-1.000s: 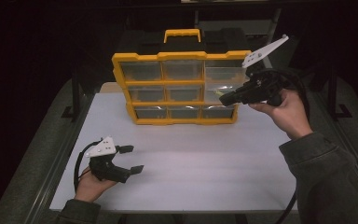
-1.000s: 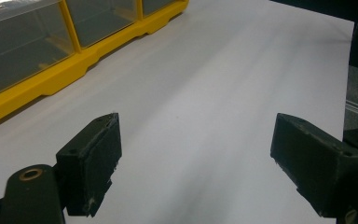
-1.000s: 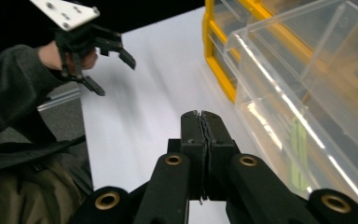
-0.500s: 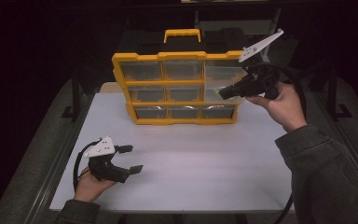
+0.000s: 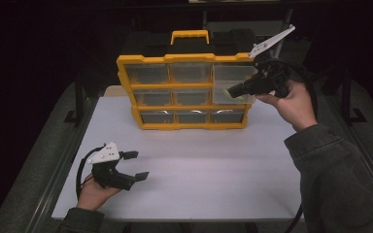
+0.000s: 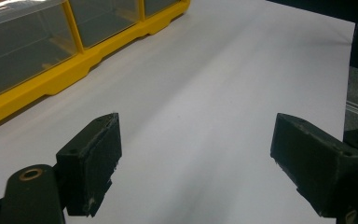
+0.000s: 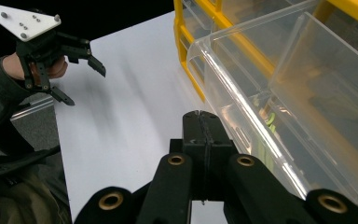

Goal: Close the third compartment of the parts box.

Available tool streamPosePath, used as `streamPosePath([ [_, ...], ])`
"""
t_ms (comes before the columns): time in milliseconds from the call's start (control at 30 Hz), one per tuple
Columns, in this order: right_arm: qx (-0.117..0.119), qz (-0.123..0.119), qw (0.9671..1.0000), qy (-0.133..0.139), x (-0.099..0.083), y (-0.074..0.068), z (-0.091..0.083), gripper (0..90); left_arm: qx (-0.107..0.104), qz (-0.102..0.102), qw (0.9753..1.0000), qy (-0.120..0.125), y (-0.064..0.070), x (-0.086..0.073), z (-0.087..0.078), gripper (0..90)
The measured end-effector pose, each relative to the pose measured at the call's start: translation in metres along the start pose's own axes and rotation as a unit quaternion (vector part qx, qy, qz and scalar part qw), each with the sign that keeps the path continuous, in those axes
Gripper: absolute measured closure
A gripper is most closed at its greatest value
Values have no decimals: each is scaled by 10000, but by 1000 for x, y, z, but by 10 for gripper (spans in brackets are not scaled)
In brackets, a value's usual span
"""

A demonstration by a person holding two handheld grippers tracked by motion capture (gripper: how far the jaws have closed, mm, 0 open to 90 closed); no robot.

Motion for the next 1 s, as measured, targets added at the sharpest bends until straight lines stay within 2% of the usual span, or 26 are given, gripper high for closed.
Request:
streamPosePath([
  [33,12,62,10000,-11,1,0,0,886,1,-2,10000,1,0,0,0,162],
  [400,-52,20,10000,-61,6,4,4,887,13,-6,10000,20,0,0,-1,162],
  [1000,-4,70,10000,60,12,14,4,888,32,0,10000,10,-1,0,-2,162],
])
Point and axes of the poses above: each handheld gripper's, and its own axes: z roughly forward along the jaws, x roughly out of its top, y roughly to its right, the point moved 7 cm from there along z, roughly forward along the jaws, and after that the axes turned 1 degree about -y, right-handed, at the moved point
